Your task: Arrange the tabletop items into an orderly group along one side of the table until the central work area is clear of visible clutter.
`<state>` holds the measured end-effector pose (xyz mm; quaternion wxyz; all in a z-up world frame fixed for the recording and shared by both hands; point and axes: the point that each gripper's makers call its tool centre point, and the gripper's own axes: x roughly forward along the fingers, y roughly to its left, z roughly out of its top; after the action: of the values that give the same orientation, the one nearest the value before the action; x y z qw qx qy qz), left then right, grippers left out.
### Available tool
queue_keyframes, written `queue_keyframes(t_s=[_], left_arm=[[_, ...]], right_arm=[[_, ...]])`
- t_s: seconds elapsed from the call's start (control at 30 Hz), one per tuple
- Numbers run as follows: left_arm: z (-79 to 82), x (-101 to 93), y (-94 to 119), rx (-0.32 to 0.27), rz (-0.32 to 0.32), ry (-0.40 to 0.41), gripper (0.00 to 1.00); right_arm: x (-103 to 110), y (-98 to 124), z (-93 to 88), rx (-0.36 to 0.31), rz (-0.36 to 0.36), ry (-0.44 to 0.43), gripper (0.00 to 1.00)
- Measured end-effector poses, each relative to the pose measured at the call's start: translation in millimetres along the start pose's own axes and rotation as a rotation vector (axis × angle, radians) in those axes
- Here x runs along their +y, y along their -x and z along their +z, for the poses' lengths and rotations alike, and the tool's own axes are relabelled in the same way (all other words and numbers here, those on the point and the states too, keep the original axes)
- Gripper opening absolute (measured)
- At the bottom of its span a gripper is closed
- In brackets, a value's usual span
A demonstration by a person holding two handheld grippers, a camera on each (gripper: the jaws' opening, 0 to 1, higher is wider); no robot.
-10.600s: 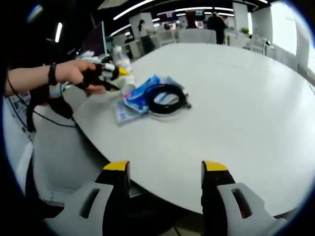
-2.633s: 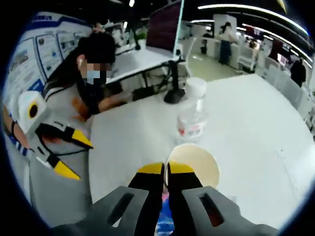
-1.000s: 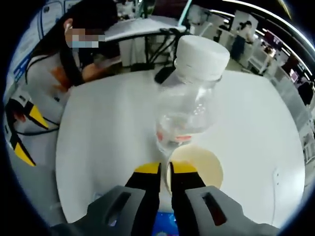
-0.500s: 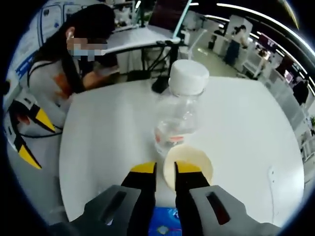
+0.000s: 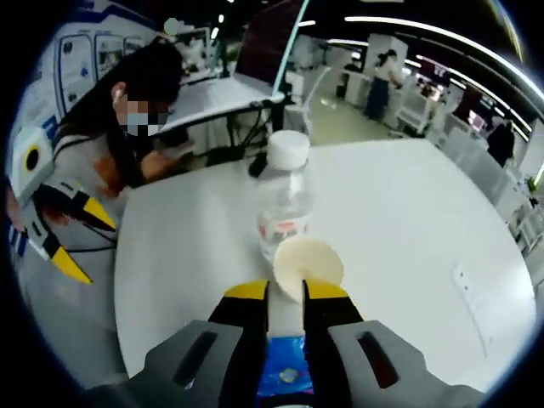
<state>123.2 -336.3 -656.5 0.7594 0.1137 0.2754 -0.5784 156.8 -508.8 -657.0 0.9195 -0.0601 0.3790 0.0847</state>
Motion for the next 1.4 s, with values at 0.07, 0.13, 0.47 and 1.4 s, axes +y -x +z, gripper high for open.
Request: queue_keyframes(t_s=[0.07, 0.13, 0.47, 1.4], left_arm=[[-0.1, -0.9, 1.2, 0.0, 0.0, 0.003, 0.39], [-0.5, -1.3, 1.7, 0.001, -0.001, 0.003, 0.39], [3.1, 0.3, 2.7, 0.001, 0.005, 0.008, 0.4], [30.5, -5.3, -0.7, 0.006, -0.023, -0.062, 0.42]], right_arm=[[-2.9, 6.1, -2.2, -0.016, -0.012, -0.033, 0.12], [-6.8, 15.5, -7.9, -0.028, -0.029, -0.061, 0.12], [-18.5, 62.6, -69.4, -0.05, -0.118, -0.245, 0.1], [30.8, 98.1, -175.6, -0.102, -0.218, -0.583, 0.12]])
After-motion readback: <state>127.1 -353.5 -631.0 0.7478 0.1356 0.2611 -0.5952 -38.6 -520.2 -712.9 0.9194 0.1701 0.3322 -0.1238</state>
